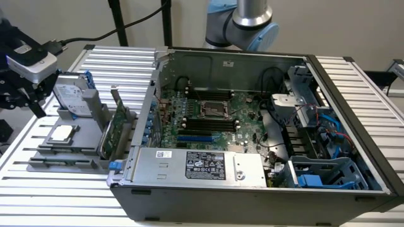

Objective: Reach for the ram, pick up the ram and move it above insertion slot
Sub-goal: 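Pick up the ram and move it above insertion slot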

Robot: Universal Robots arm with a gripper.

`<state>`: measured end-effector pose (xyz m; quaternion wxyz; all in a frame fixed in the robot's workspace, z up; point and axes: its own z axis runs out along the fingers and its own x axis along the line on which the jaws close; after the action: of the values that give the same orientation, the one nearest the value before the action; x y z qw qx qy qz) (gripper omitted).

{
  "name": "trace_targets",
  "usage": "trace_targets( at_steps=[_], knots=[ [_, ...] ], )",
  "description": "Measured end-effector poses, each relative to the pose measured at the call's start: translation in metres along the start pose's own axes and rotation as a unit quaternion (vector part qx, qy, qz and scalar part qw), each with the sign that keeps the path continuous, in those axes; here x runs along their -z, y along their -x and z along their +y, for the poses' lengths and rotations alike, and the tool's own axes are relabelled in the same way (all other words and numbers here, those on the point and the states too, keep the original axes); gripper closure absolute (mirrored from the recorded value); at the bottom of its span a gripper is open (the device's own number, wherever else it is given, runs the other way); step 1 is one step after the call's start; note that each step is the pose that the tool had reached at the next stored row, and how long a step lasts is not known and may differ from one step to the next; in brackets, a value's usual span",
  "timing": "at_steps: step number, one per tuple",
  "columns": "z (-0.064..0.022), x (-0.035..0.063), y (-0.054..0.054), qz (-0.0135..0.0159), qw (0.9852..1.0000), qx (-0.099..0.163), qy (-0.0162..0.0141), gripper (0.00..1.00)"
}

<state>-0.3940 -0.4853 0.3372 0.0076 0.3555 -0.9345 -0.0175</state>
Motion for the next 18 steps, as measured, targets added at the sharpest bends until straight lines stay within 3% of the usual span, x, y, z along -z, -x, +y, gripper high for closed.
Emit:
trace_targets(
  at_steps=[5,9,13,18],
  knots=[
    [-0.0001,-0.0017,0.0000,0.0018,0.9990,0.045,-0.0001,0.89],
    [-0.0001,-0.0033,0.0000,0.0031,0.9967,0.081,-0.0002,0.89],
    [-0.0002,-0.0049,0.0000,0.0044,0.9931,0.117,-0.0002,0.89],
    [-0.0003,-0.0068,0.0000,0.0062,0.9867,0.163,-0.0003,0.89]
  ],
)
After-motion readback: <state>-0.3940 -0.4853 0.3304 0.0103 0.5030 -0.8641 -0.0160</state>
